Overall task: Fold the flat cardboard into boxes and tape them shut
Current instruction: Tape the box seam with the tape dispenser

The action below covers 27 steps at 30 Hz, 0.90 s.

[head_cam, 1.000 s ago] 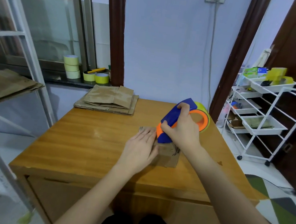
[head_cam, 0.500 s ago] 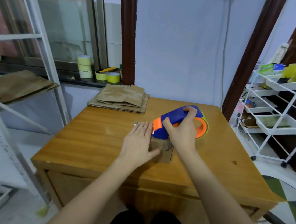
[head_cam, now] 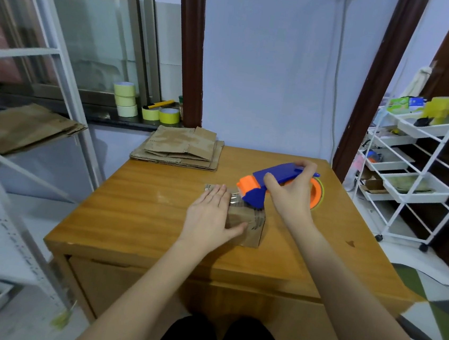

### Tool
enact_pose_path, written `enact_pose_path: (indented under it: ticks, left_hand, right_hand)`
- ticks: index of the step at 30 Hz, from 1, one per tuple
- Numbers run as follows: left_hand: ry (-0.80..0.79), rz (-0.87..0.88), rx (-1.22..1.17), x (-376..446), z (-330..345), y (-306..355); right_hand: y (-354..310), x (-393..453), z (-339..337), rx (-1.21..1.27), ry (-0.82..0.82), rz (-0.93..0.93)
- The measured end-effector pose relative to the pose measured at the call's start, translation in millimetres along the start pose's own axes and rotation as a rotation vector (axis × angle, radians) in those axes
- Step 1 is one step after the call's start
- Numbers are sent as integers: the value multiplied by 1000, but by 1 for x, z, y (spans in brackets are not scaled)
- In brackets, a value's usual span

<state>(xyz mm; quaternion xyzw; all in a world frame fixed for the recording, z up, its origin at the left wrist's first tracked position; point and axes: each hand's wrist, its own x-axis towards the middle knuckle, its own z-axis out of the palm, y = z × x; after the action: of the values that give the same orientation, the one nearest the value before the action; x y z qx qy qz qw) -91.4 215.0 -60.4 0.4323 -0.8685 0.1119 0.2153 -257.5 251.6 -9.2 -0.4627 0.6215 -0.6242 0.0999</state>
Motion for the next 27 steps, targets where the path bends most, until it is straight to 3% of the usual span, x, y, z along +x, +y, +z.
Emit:
enact_pose_path:
  ticks: [4, 9, 19, 27]
  left_hand:
    - [22, 9, -15, -1, 2, 1]
    - [50, 11, -30, 1, 2, 3]
    - [36, 4, -71, -2, -2, 9]
    - [41, -51, -58, -3, -4, 13]
  right_hand:
    - [4, 4, -13, 110, 93, 74]
    - [7, -1, -24, 124, 117, 25]
    - [-10, -10, -20, -85, 10, -175]
    - [-22, 8, -9, 291, 154, -30]
